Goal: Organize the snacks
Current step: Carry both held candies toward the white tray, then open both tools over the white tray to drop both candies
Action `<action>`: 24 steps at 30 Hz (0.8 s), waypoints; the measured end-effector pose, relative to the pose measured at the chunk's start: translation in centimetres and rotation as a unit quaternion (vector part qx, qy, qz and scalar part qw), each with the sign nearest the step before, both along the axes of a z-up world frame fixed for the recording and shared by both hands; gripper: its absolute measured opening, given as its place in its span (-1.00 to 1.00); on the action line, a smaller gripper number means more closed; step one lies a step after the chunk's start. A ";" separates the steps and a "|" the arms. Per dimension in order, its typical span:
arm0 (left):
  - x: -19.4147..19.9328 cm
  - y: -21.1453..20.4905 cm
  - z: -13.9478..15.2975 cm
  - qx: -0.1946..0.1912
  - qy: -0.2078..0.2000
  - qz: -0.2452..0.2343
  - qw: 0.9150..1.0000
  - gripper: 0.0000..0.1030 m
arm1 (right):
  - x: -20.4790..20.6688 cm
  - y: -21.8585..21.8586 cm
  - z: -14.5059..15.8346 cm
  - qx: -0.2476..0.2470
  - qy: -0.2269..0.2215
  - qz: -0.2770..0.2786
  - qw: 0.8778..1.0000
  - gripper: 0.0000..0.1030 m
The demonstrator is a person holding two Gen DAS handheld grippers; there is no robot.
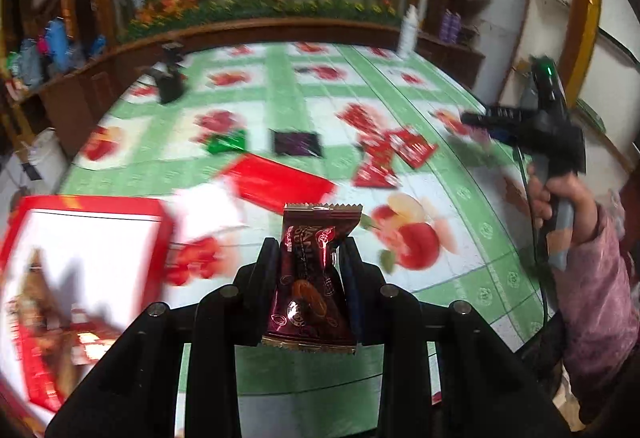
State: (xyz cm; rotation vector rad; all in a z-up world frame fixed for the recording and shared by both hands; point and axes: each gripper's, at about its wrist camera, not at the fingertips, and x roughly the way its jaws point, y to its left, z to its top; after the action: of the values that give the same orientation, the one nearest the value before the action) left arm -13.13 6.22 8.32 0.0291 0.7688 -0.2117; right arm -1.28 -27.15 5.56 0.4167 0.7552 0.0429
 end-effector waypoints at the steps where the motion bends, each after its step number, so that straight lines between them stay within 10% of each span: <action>1: -0.4 1.0 0.6 0.000 -0.010 0.012 1.000 -0.45 | -0.2 0.9 0.2 0.001 -0.009 0.009 1.000 -0.28; 14: -5.0 12.6 3.1 0.049 -0.068 0.167 0.982 -0.44 | -2.8 15.2 1.9 0.012 -0.091 0.173 0.981 -0.29; 24: -8.1 18.7 3.7 0.083 -0.061 0.207 0.973 -0.44 | -6.8 30.4 2.5 0.058 -0.096 0.345 0.932 -0.30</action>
State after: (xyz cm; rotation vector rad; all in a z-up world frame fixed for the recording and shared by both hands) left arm -21.26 24.96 12.05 0.0391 0.6515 0.2493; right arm -8.06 3.22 8.11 0.2362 0.6750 0.7840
